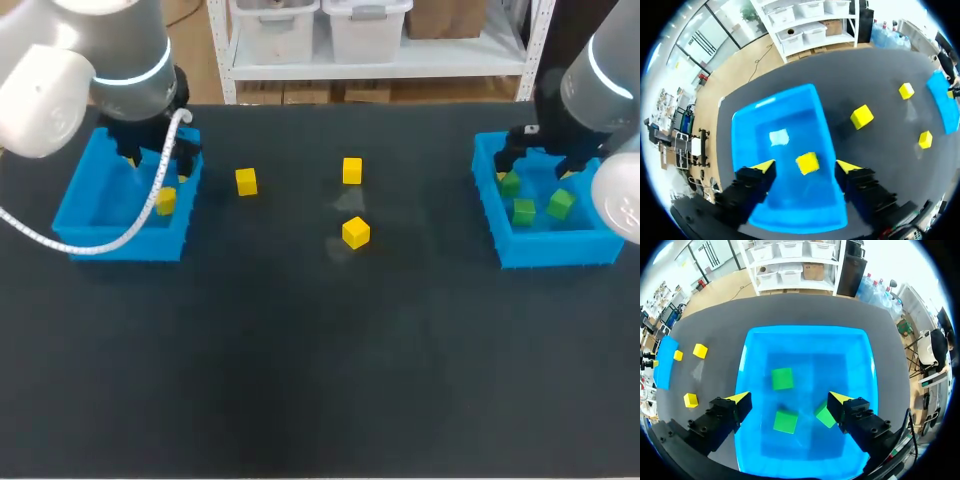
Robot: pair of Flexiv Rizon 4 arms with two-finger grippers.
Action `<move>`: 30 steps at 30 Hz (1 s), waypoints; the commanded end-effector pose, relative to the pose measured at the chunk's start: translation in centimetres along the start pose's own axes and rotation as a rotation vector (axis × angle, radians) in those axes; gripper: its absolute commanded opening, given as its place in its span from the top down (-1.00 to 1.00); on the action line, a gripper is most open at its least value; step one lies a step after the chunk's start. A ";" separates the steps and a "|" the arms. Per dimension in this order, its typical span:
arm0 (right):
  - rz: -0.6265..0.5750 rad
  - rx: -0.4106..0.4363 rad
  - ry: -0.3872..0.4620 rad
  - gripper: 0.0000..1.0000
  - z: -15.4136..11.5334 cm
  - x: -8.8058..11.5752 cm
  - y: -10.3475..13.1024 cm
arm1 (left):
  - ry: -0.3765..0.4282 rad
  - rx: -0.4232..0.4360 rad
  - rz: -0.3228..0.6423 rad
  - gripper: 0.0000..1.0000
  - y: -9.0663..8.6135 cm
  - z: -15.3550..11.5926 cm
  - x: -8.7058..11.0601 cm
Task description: Put the green cubes in the right bin and the yellow cubes in the left bin.
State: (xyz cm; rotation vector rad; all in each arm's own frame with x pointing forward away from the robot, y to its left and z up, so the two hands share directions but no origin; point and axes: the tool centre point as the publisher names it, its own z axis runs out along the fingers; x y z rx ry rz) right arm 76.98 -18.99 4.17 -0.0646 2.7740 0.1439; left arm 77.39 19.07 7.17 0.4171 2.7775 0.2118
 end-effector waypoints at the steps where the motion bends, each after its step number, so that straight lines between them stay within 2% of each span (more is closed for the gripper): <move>1: 0.002 0.005 -0.009 -1.00 -0.2 0.3 0.0 | -0.030 0.033 0.012 -1.00 -0.6 -0.8 -1.0; 6: 0.002 0.005 -0.009 -1.00 -0.2 0.3 0.0 | -0.084 0.154 0.067 -1.00 -3.9 -2.2 -3.0; 10: 0.002 0.005 -0.009 -1.00 -0.2 0.3 0.0 | -0.090 0.248 0.237 -1.00 -7.2 -2.2 -4.9; 11: 0.002 0.005 -0.009 -1.00 -0.2 0.3 0.0 | -0.082 0.272 0.307 -1.00 -8.1 -2.1 -5.2; 15: 0.002 0.005 -0.009 -1.00 -0.2 0.3 0.0 | -0.010 0.367 0.505 -1.00 -10.5 -1.1 -5.8; 19: 0.002 0.005 -0.009 -1.00 -0.2 0.3 0.0 | 0.090 0.433 0.672 -1.00 -10.9 0.2 -6.1; 22: 0.002 0.005 -0.009 -1.00 -0.2 0.3 0.0 | 0.127 0.433 0.769 -1.00 -10.5 0.8 -6.5; 28: 0.002 0.005 -0.009 -1.00 -0.2 0.3 0.0 | 0.166 0.442 0.871 -1.00 -9.7 1.3 -7.4; 30: 0.002 0.005 -0.009 -1.00 -0.2 0.3 0.0 | 0.164 0.468 0.885 -1.00 -9.7 1.5 -7.5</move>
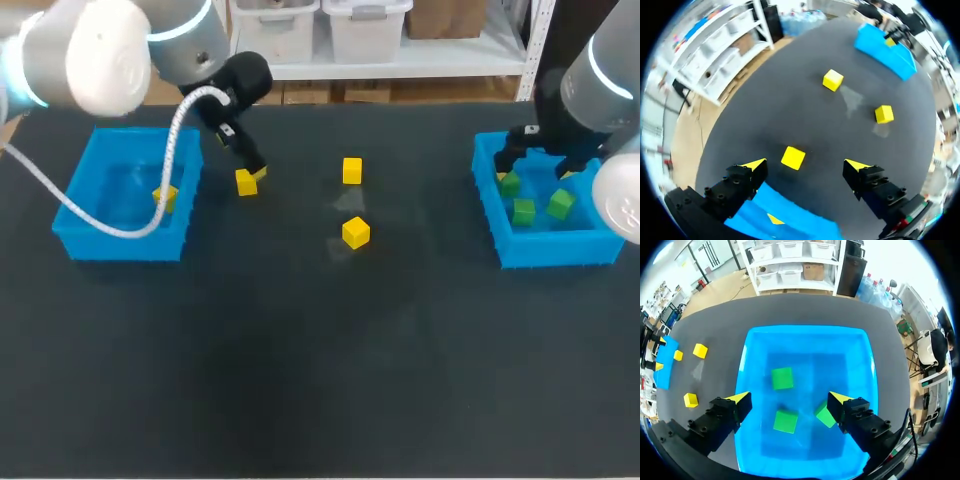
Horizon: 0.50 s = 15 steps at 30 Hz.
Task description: Put the green cubes in the right bin and the yellow cubes in the left bin.
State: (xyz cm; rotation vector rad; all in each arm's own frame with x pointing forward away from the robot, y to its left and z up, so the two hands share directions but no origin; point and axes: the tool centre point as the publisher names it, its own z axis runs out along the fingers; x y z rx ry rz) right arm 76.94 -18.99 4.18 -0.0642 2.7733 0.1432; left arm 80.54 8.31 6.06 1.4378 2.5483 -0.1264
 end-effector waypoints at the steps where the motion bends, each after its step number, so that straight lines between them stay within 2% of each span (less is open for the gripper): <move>1: 0.001 0.005 -0.008 -1.00 -0.1 0.3 0.0 | 0.157 0.185 0.181 -1.00 1.1 0.4 -1.3; 7: 0.001 0.005 -0.008 -1.00 -0.1 0.3 0.0 | 0.189 0.206 0.195 -1.00 1.2 2.1 -1.1; 15: 0.001 0.005 -0.008 -1.00 -0.1 0.3 0.0 | 0.240 0.191 0.198 -1.00 1.0 3.8 -0.2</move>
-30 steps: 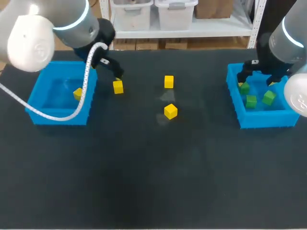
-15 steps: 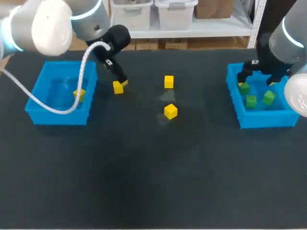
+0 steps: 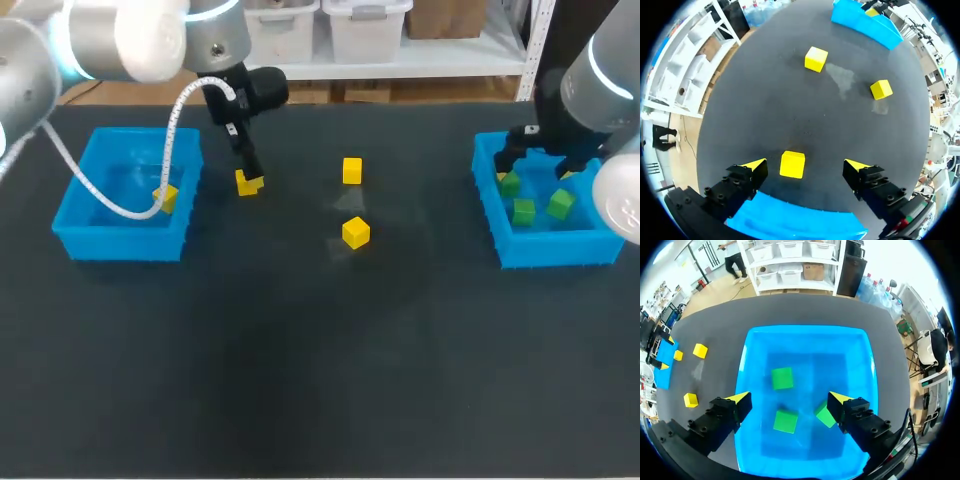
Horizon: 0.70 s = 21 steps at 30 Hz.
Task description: Put the green cubes in the right bin and the yellow cubes in the left bin.
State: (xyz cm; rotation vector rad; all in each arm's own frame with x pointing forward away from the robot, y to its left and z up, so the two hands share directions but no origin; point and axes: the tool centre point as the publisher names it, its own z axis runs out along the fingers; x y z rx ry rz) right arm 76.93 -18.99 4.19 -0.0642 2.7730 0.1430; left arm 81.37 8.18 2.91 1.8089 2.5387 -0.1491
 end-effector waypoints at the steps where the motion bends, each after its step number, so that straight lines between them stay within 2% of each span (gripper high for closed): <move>1: 0.002 0.004 -0.008 -1.00 -0.1 0.3 0.0 | 0.076 0.073 -0.003 -1.00 0.6 0.6 -0.3; 18: 0.002 0.004 -0.008 -1.00 -0.1 0.3 0.0 | 0.090 0.018 -0.070 -1.00 1.1 3.1 1.1; 19: 0.002 0.004 -0.008 -1.00 -0.1 0.3 0.0 | 0.093 0.015 -0.076 -0.87 1.1 3.2 1.2; 20: 0.002 0.004 -0.008 -1.00 -0.1 0.3 0.0 | 0.094 0.014 -0.078 -0.50 1.0 3.4 1.2; 21: 0.002 0.004 -0.008 -1.00 -0.1 0.3 0.0 | 0.094 0.014 -0.080 0.04 0.8 3.6 1.3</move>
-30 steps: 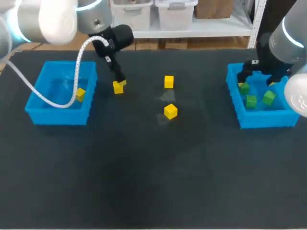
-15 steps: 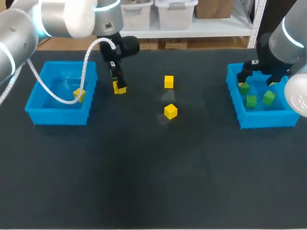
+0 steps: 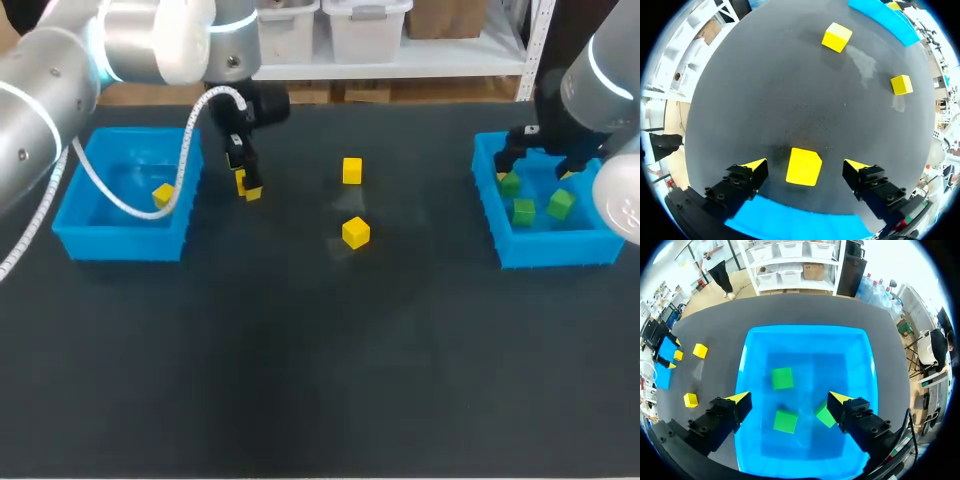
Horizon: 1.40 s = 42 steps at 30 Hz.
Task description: Put the green cubes in the right bin and the yellow cubes in the left bin.
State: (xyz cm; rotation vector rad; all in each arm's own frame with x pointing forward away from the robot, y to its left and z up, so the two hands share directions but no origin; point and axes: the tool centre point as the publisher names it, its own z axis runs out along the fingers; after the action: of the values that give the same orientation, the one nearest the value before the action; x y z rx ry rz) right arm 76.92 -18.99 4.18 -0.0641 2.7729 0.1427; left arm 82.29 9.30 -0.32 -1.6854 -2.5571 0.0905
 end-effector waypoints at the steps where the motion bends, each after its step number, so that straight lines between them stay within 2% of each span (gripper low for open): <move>1: 0.001 0.004 -0.008 -1.00 -0.1 0.3 0.0 | 0.000 -0.013 -0.004 0.19 -0.7 0.8 0.3; 2: 0.001 0.004 -0.008 -1.00 -0.1 0.3 0.0 | 0.002 -0.017 -0.008 0.30 -0.8 1.0 0.4; 4: 0.001 0.004 -0.008 -1.00 -0.1 0.3 0.0 | 0.007 -0.033 -0.019 0.87 -1.0 1.4 0.5; 5: 0.001 0.004 -0.008 -1.00 -0.1 0.3 0.0 | -0.003 -0.050 -0.018 1.00 -1.1 1.4 0.5; 10: 0.001 0.004 -0.008 -1.00 -0.1 0.3 0.0 | -0.018 -0.060 -0.011 1.00 -1.6 1.6 0.7; 15: 0.001 0.004 -0.008 -1.00 -0.1 0.3 0.0 | -0.082 -0.097 -0.022 1.00 -2.4 -0.5 0.6; 24: 0.001 0.004 -0.008 -1.00 -0.1 0.3 0.0 | -0.422 -0.126 -0.126 1.00 -3.6 -10.5 1.0; 27: 0.001 0.004 -0.008 -1.00 -0.1 0.3 0.0 | -0.465 -0.174 -0.177 1.00 -3.1 -13.2 2.3; 31: 0.001 0.004 -0.008 -1.00 -0.1 0.3 0.0 | -0.458 -0.252 -0.301 1.00 -1.5 -14.9 5.2; 36: 0.001 0.004 -0.008 -1.00 -0.1 0.3 0.0 | -0.429 -0.280 -0.459 1.00 0.1 -14.0 9.3; 42: 0.001 0.004 -0.008 -1.00 -0.1 0.3 0.0 | -0.396 -0.288 -0.583 1.00 0.9 -11.9 12.8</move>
State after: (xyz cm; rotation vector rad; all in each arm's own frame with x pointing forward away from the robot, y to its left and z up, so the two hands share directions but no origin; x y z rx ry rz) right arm 76.91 -18.99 4.19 -0.0639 2.7727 0.1424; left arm 81.45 19.99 12.63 -0.9464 -3.1213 -0.0339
